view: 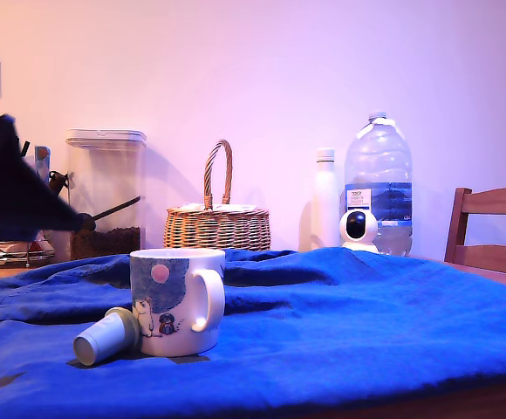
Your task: Pick up the coffee capsules on the table and drop them inside the coffee cup
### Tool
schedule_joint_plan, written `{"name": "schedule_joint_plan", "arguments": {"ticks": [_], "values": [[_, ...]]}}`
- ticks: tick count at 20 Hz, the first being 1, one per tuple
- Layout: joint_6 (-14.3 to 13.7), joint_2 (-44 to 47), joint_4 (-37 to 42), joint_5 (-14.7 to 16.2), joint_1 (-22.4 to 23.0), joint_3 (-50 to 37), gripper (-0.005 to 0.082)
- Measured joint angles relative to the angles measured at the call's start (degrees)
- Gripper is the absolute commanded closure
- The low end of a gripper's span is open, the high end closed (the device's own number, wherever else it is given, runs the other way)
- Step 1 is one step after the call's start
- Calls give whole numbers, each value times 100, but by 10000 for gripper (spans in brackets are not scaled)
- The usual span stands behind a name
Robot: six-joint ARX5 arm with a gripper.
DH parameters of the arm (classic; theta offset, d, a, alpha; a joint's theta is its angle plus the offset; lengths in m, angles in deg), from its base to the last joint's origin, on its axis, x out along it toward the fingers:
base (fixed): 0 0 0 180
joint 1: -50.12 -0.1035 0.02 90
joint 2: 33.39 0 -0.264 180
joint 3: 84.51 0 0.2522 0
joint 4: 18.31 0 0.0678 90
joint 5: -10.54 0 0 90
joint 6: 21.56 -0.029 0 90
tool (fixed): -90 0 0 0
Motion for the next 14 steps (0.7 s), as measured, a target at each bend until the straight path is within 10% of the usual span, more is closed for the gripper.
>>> {"name": "schedule_joint_plan", "arguments": {"ticks": [14], "values": [[-94,2601,1873,22,151,0,173]]}}
